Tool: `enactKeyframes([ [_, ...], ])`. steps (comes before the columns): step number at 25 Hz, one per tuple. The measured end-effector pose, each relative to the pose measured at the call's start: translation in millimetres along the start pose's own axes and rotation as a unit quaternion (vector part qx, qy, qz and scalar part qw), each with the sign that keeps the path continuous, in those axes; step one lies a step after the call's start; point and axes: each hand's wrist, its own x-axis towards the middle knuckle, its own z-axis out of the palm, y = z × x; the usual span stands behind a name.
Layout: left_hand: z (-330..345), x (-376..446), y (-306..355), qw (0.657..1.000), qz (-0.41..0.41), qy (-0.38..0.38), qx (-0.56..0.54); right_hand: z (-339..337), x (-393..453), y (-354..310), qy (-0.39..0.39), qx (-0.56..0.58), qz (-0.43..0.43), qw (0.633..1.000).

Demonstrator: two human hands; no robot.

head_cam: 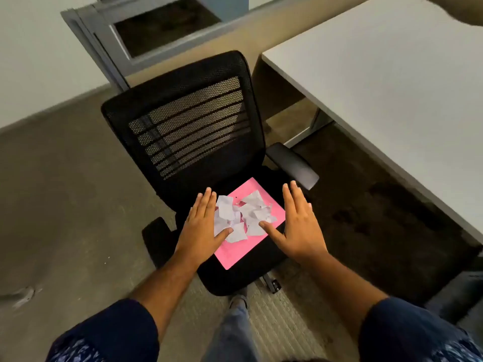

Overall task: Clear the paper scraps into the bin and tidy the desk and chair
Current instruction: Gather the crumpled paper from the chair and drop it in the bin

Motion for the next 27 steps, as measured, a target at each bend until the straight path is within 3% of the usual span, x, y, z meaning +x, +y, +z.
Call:
enactKeyframes([
  [8, 72, 70, -79, 0.985, -0.123, -0.099, -0.066, 109, 72, 7, -0.071, -0.007, 0.077, 0.995],
  [12, 112, 85, -93, 0.947, -0.259, -0.105, -0.159, 157, 86, 30, -0.141, 0.011, 0.153, 0.978],
  [16, 143, 89, -97, 0.917, -0.331, -0.125, -0.185, 189, 95, 53, -0.172, 0.064, 0.238, 0.954],
  [21, 169, 95, -82, 0.905, -0.312, -0.114, -0.264, 216, 117, 65, -0.207, 0.079, 0.277, 0.935],
  [27, 178, 94, -65, 0.901, -0.291, -0.090, -0.311, 250, 142, 54, -0.227, 0.017, 0.282, 0.932],
])
